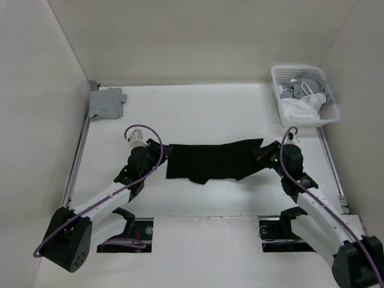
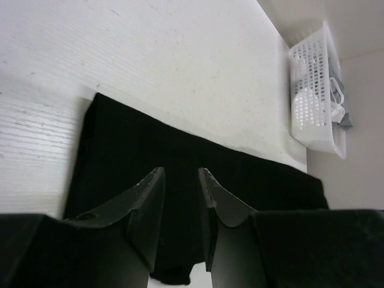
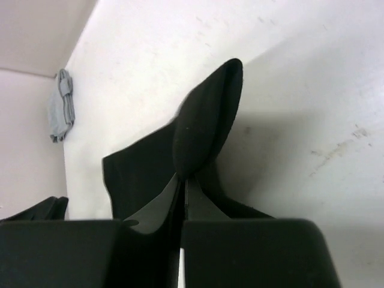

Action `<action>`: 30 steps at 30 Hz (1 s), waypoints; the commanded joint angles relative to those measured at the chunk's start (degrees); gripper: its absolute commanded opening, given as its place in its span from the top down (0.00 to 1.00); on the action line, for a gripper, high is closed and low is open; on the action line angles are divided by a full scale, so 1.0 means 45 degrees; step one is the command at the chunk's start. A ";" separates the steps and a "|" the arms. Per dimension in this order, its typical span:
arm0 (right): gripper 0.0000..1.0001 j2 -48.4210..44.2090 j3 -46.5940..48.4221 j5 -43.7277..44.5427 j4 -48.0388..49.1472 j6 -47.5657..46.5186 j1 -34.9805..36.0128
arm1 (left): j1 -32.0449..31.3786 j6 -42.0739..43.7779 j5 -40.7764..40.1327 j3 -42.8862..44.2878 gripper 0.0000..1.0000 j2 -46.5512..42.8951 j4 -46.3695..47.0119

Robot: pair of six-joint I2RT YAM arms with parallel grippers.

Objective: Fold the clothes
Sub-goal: Fold the tank top

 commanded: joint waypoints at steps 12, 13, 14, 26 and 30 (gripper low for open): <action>0.98 0.6383 0.9041 0.5300 -0.5454 -0.1055 0.7397 | -0.0159 -0.0083 0.0322 0.0902 0.72 -0.1427 -0.0073; 0.98 0.7183 0.9763 0.5378 -0.5610 -0.1015 0.7768 | -0.0023 -0.0063 0.0458 0.0844 0.72 -0.1622 -0.0190; 0.98 0.7965 1.0428 0.5437 -0.5825 -0.0918 0.8042 | 0.0152 -0.0063 0.0614 0.0785 0.72 -0.1856 -0.0288; 0.59 1.2508 1.3779 0.5299 -0.5128 0.0783 1.0075 | 0.3277 -0.0298 0.2743 0.0238 0.70 -0.3616 -0.1227; 0.61 1.0069 1.1418 0.6197 -0.3915 0.0413 1.0174 | 0.3144 -0.0220 0.2803 0.0238 0.70 -0.3072 -0.1090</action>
